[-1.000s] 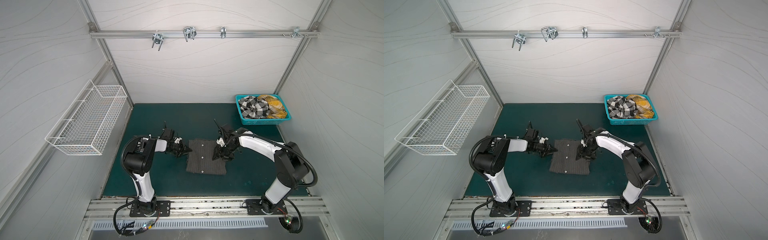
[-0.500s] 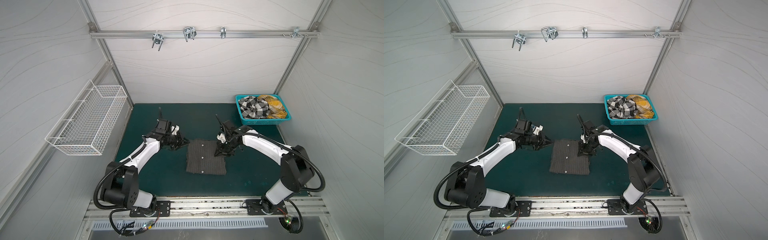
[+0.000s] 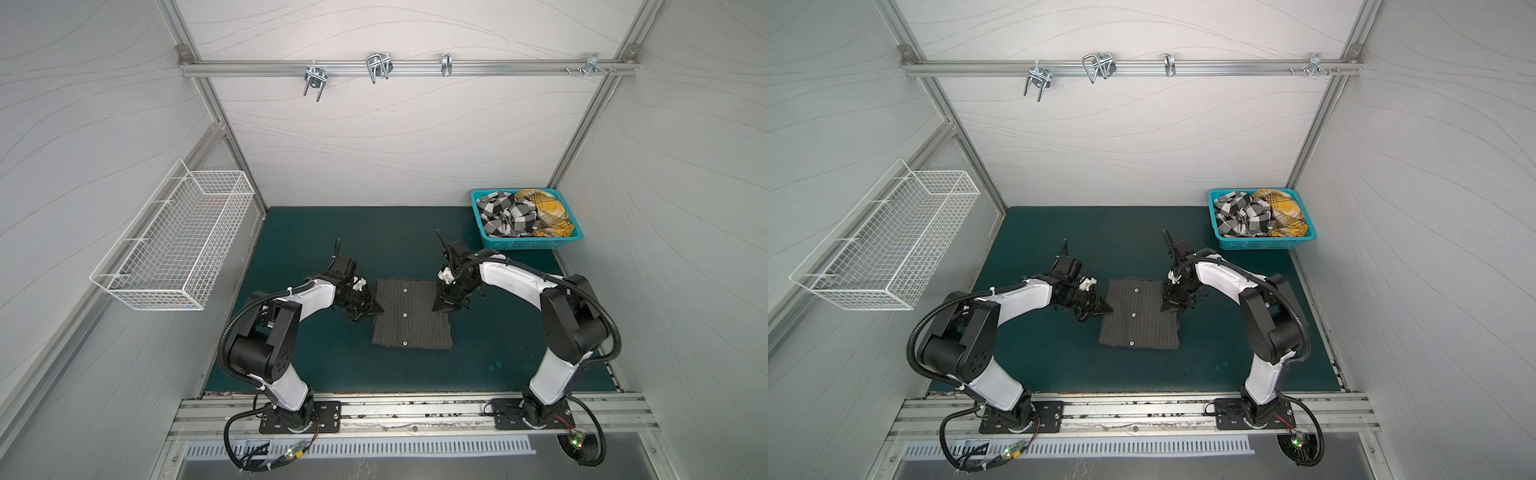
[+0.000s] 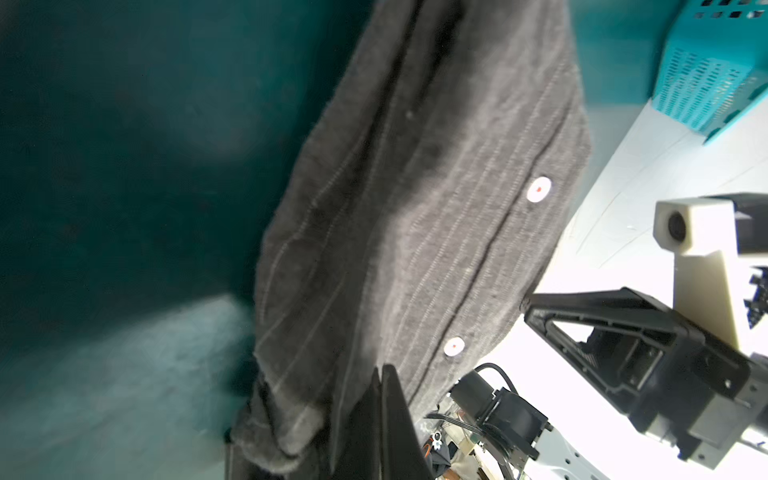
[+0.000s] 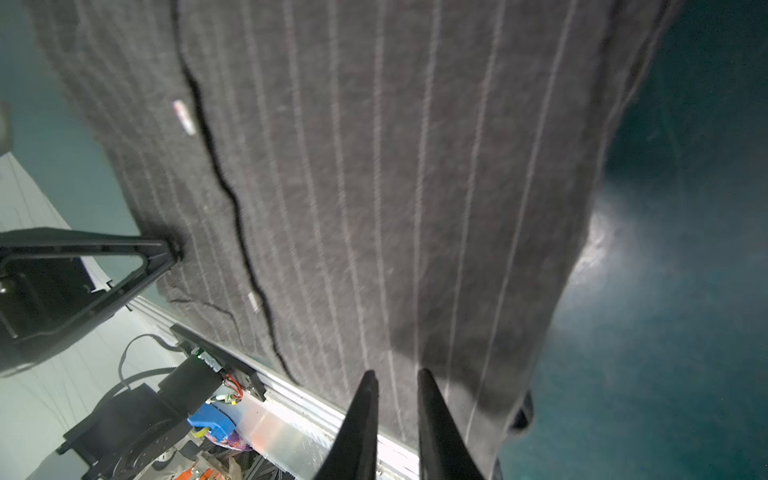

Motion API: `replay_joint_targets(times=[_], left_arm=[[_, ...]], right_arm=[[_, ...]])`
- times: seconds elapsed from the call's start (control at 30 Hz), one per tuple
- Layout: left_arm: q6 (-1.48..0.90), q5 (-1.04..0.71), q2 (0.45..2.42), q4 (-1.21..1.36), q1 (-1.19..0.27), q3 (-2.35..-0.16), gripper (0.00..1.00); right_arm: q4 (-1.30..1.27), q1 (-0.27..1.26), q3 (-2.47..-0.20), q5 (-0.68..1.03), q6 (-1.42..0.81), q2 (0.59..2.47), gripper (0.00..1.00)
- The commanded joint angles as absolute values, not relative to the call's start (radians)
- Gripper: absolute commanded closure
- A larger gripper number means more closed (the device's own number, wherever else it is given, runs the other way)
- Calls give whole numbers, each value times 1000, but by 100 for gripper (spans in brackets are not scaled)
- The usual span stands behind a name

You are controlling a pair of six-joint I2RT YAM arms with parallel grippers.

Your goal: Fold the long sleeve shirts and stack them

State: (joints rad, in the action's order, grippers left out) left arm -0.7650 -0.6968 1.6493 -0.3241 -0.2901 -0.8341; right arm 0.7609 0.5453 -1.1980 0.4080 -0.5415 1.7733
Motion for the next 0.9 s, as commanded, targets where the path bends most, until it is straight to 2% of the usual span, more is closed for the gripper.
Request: replay_joint_targets(times=[0.0, 0.27, 0.4, 0.5, 0.73, 0.87], left_arm=[[-745, -670, 1703, -288, -293, -806, 100], [-767, -684, 1685, -268, -290, -796, 100], [-763, -676, 1521, -377, -290, -896, 72], [-708, -608, 1410, -506, -288, -993, 60], [-622, -500, 1261, -629, -208, -952, 57], [-621, -366, 1128, -648, -195, -881, 52]], right_arm=[[748, 538, -1181, 436, -523, 1797, 79], [749, 540, -1182, 446, -522, 1807, 78], [810, 539, -1227, 420, -507, 1741, 75], [852, 538, -1256, 403, -497, 1684, 70], [910, 538, -1247, 387, -487, 1583, 64], [925, 535, -1219, 374, -485, 1530, 59]])
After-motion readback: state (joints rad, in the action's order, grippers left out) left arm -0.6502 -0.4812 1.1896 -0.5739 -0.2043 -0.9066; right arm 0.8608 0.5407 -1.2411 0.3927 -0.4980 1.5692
